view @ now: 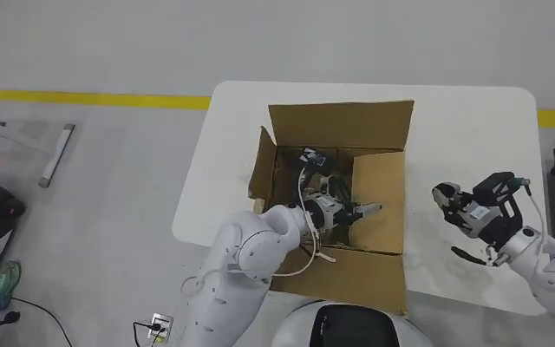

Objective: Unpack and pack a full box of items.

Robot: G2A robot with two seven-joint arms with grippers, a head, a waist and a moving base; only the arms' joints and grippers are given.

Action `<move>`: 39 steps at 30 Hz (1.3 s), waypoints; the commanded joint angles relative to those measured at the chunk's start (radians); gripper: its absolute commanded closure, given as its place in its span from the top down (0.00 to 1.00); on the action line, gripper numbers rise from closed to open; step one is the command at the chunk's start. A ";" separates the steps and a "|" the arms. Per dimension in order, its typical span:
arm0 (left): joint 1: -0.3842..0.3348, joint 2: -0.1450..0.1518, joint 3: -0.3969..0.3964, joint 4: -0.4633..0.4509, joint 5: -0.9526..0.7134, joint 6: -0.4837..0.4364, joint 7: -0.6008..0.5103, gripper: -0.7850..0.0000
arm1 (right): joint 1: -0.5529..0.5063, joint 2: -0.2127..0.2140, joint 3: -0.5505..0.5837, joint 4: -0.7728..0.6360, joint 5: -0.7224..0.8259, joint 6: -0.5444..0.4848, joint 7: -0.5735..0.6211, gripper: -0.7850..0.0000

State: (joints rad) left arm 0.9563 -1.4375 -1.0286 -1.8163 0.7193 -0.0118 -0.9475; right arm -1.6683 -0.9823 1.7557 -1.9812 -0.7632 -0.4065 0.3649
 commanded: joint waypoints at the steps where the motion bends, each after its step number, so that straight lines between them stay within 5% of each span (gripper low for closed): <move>1: -0.008 -0.005 0.007 0.050 -0.033 0.047 0.016 1.00 | -0.002 -0.001 -0.009 0.001 -0.009 0.000 -0.005 0.00; 11: -0.017 -0.013 -0.012 0.173 -0.215 0.145 0.009 1.00 | -0.010 -0.004 -0.060 -0.012 -0.017 -0.024 0.026 0.00; 21: -0.039 -0.015 0.003 0.217 -0.373 0.151 -0.071 1.00 | 0.033 -0.005 -0.114 0.002 -0.013 -0.051 0.067 0.00; 37: -0.056 -0.015 -0.007 0.174 -0.596 0.157 -0.076 1.00 | 0.070 -0.008 -0.125 0.026 0.060 -0.037 0.069 0.00; 39: -0.060 -0.014 -0.014 0.156 -0.614 0.161 -0.071 1.00 | 0.067 -0.009 -0.113 0.026 0.069 -0.026 0.060 0.07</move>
State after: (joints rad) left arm 0.8989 -1.4520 -1.0391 -1.6504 0.1137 0.1473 -1.0204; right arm -1.5990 -0.9908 1.6363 -1.9550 -0.6994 -0.4381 0.4290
